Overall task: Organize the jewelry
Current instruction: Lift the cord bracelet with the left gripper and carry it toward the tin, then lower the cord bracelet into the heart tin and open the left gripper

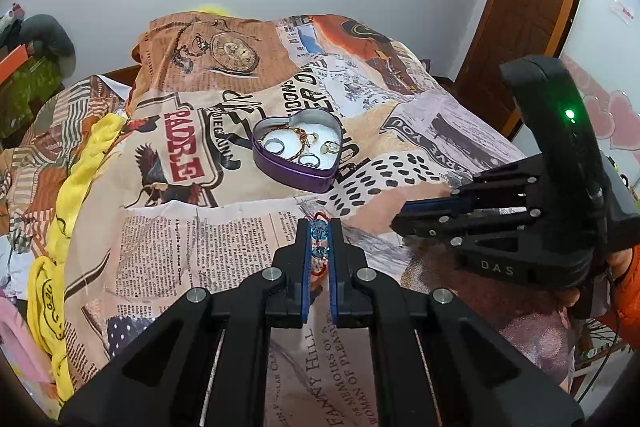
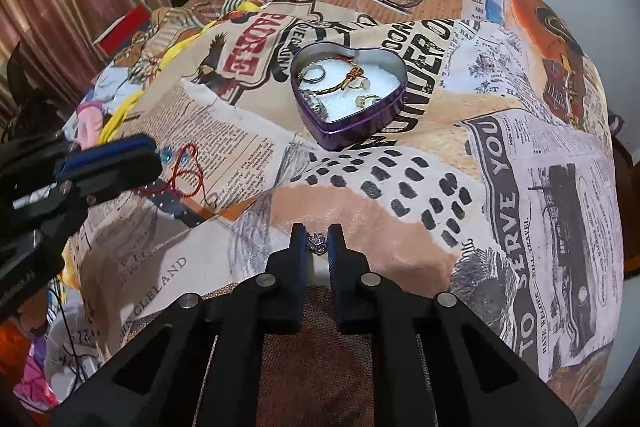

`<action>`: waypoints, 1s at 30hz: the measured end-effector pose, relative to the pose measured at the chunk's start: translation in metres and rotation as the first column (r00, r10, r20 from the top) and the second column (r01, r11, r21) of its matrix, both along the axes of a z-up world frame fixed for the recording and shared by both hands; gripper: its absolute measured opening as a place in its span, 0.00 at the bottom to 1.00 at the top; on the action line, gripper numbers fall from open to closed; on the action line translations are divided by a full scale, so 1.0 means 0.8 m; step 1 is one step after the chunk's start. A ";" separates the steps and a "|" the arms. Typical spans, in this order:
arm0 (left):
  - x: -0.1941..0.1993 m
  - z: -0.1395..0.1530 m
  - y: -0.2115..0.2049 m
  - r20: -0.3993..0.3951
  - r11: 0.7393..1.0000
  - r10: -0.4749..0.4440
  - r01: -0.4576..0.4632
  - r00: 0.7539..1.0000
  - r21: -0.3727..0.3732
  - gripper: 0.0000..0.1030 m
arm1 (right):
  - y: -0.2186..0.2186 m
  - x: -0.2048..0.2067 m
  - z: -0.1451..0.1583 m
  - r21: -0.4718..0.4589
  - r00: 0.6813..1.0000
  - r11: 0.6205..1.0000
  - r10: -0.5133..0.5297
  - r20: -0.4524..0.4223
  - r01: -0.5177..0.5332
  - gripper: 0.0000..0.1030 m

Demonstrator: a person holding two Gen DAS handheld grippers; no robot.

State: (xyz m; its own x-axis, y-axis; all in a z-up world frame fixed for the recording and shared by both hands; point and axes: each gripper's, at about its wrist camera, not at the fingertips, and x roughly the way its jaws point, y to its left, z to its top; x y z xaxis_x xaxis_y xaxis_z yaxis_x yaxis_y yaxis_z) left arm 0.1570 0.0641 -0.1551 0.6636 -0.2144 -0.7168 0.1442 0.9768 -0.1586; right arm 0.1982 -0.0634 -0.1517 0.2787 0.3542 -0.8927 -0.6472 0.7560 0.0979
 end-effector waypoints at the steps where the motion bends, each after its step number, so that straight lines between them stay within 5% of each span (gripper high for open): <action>1: 0.001 0.001 0.001 0.002 1.000 0.001 -0.001 1.000 -0.001 0.06 | 0.000 -0.001 0.001 -0.004 1.000 1.000 0.002 0.007 -0.002 0.09; 30: 0.068 0.062 -0.003 0.134 1.000 -0.009 0.007 0.991 0.014 0.06 | -0.018 0.054 0.087 0.166 0.981 0.983 -0.106 0.161 0.079 0.09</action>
State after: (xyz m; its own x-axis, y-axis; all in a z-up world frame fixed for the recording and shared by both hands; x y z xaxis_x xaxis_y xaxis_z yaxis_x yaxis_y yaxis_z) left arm 0.2112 0.0616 -0.1056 0.7524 -0.2108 -0.6241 0.1712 0.9774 -0.1238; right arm 0.2417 -0.0775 -0.0818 0.4585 0.4526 -0.7648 -0.5929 0.7969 0.1162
